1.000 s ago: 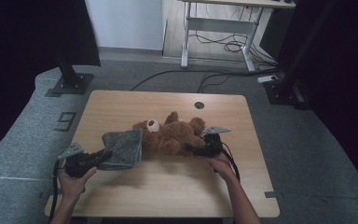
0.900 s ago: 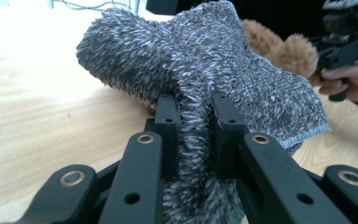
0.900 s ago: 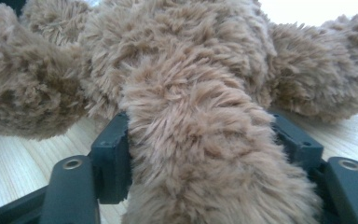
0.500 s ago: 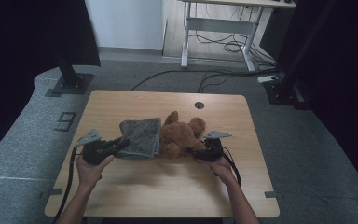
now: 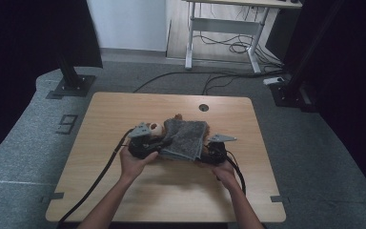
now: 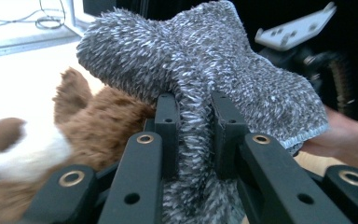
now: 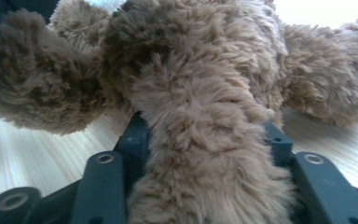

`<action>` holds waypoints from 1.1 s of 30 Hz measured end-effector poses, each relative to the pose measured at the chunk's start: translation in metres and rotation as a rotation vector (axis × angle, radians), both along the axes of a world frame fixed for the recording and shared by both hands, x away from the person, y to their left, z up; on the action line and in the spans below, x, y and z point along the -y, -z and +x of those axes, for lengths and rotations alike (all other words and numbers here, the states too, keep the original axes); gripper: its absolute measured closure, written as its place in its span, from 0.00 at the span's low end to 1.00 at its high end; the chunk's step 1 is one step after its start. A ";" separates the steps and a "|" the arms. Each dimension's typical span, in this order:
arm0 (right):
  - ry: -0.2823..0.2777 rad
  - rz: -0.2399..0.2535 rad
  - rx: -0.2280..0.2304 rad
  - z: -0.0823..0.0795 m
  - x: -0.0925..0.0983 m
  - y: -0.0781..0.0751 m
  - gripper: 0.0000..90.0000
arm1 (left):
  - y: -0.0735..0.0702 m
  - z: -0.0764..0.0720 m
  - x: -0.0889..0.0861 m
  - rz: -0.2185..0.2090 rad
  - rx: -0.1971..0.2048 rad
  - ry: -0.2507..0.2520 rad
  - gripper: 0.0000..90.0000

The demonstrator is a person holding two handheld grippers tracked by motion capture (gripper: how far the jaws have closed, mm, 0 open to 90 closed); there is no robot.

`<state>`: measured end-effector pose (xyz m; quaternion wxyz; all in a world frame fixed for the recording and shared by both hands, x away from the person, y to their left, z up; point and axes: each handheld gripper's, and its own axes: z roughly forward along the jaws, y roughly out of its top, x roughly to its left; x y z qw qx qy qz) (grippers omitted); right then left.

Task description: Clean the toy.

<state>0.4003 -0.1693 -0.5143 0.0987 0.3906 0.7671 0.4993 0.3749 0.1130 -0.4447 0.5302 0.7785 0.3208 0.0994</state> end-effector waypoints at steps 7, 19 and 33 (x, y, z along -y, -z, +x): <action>0.028 0.001 0.001 -0.009 0.008 -0.003 0.45 | 0.023 0.002 0.014 0.093 -0.014 -0.018 0.84; -0.007 0.018 -0.026 -0.012 0.015 -0.002 0.66 | 0.048 0.005 -0.008 0.073 -0.042 -0.062 0.84; 0.012 0.045 0.015 -0.017 0.011 0.002 0.72 | 0.056 -0.002 0.028 0.091 -0.028 -0.023 0.84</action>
